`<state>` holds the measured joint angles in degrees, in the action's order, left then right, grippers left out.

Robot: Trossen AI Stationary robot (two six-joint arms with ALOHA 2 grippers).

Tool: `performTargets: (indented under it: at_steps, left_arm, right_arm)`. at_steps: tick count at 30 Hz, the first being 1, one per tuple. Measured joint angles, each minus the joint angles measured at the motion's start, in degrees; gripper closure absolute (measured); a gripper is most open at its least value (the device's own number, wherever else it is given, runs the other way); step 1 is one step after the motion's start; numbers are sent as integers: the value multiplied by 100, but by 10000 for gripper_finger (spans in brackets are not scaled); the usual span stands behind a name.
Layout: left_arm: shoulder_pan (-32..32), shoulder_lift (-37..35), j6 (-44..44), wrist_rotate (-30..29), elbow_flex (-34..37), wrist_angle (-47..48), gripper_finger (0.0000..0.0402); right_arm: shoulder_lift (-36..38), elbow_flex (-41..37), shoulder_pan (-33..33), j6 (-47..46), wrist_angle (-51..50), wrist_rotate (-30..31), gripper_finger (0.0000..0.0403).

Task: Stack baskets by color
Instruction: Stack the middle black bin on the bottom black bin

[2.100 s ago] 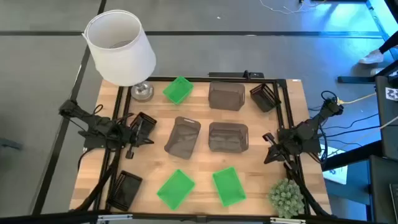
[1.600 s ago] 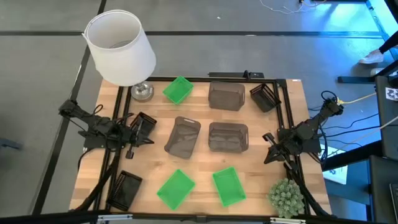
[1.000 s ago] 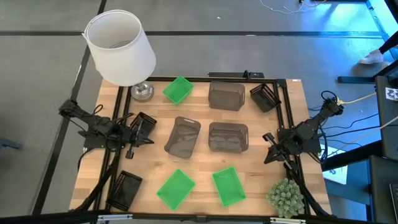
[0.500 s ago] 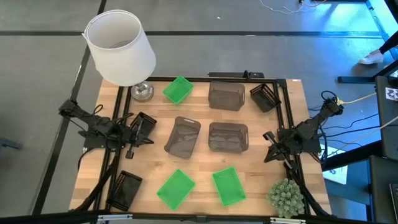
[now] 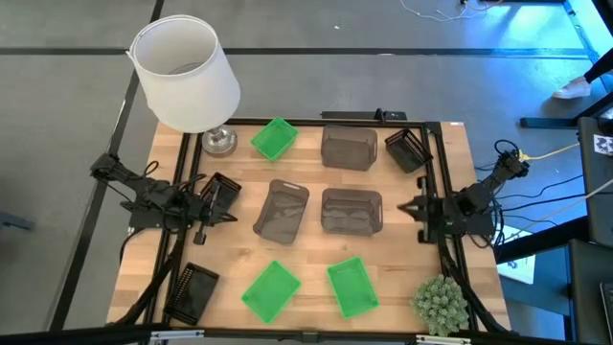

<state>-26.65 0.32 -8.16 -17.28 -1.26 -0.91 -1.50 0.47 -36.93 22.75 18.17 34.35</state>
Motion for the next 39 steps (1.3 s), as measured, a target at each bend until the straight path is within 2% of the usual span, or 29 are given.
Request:
performTargets:
  at_steps: [3, 8, 13, 20, 23, 27, 29, 33, 39]
  left_arm:
    - [0, -2, 0, 0, 2, 0, 401]
    - [0, 0, 0, 1, 0, -2, 401]
    - [1, 0, 0, 1, 1, 0, 401]
    - [0, 0, 39, 1, 6, -56, 401]
    - [0, 4, -18, -169, 36, -595, 401]
    - [0, -2, 203, -341, -45, -1441, 401]
    - [0, 16, 292, -523, -290, -1209, 401]
    - [2, 287, 547, -855, -1101, 44, 401]
    - [2, 1323, 1135, -1075, -2475, 1538, 401]
  right_arm:
    - [1, 0, 0, 324, 0, 618, 395]
    - [1, 0, 0, 270, 0, 785, 395]
    - [1, 0, 0, -330, -2, 542, 395]
    - [1, 0, 0, -1039, -27, -202, 395]
    - [0, 0, 0, -1069, -31, -435, 395]
    - [0, 0, 0, -1057, -31, -414, 395]
    - [1, 0, 0, -1058, -33, -412, 395]
    - [1, 0, 0, -1057, -33, -409, 395]
    - [0, 0, 0, -1054, -33, -407, 395]
